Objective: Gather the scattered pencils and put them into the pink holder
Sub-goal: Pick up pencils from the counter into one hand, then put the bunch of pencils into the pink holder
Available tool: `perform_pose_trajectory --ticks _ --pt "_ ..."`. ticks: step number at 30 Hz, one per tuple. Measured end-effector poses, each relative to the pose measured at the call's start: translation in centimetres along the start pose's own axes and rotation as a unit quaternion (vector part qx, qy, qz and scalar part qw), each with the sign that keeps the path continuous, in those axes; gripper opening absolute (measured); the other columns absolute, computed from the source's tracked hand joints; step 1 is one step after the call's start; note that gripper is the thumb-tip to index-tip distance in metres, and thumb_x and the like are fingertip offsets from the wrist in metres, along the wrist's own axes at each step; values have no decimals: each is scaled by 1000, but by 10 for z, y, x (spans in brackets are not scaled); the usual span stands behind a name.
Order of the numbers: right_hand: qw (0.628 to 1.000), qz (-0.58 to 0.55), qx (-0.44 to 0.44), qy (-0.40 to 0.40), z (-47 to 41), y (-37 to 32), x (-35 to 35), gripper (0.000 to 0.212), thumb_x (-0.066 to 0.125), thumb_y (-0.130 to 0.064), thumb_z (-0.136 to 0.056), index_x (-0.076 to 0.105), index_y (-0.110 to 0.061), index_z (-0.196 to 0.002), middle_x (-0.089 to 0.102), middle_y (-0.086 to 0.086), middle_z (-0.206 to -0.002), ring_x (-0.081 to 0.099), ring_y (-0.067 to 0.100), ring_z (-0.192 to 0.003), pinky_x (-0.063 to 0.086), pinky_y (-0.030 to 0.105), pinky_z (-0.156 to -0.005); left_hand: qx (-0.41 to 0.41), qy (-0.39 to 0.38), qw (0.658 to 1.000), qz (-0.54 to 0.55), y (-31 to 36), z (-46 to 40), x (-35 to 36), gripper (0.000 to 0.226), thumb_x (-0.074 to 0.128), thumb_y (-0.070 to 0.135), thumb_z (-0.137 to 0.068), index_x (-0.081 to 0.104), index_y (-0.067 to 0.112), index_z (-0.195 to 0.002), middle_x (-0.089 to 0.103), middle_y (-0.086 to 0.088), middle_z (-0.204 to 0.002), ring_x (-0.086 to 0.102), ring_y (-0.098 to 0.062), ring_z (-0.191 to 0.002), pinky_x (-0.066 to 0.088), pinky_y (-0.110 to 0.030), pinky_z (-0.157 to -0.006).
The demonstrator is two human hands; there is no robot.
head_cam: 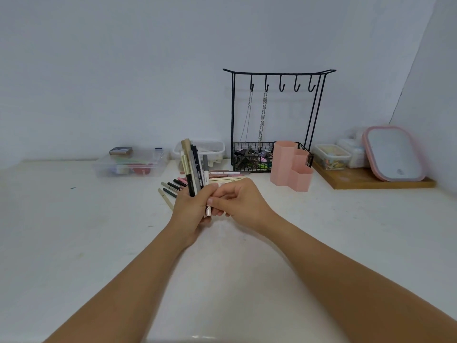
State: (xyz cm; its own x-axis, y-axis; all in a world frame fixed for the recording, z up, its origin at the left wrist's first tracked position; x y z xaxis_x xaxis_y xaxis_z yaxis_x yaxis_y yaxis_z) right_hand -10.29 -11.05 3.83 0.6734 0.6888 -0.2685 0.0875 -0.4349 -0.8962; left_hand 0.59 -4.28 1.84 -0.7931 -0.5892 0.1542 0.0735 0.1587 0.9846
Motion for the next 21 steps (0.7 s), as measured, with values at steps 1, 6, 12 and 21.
perform_pose_trajectory --ticks 1,6,12,21 --pt "1000 -17 8 20 -1 -2 -5 6 72 1 -84 74 1 -79 69 12 -65 61 12 -56 47 18 -56 4 8 1000 -5 0 0 0 17 67 19 -92 69 7 -80 60 -8 -56 57 -20 -52 32 -21 -41" --pt "987 -143 75 11 -6 -2 -18 28 74 -18 -85 68 -11 -111 70 1 -95 67 8 -79 52 22 -72 79 0 993 -88 1 6 3 10 67 10 -94 68 2 -88 61 -10 -59 59 -18 -47 45 -25 -43" --pt "981 -140 109 80 2 -5 11 17 81 -20 -79 75 -10 -91 74 6 -83 73 15 -81 58 36 -86 175 -109 957 -203 -6 9 15 51 66 -15 -83 62 19 -121 73 3 -102 72 -8 -98 57 -22 -77" --pt "969 -135 125 163 -2 0 -6 19 72 -23 -81 75 -7 -71 75 19 -84 73 33 -77 62 44 -77 176 -104 940 -273 -7 14 20 13 79 12 -79 72 21 -83 72 8 -70 65 -2 -64 47 -16 -59"
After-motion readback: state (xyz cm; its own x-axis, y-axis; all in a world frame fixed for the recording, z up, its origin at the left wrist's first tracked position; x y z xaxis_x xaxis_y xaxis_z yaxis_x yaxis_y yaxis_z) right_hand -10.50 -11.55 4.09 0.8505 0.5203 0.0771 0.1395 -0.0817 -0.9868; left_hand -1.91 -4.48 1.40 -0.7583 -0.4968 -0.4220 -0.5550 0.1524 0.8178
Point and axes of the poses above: each hand's wrist, its own z-axis away from the middle knuckle, its own x-axis out of the palm, y = z × x, the point moved 3 cm from there along -z, towards the middle knuckle
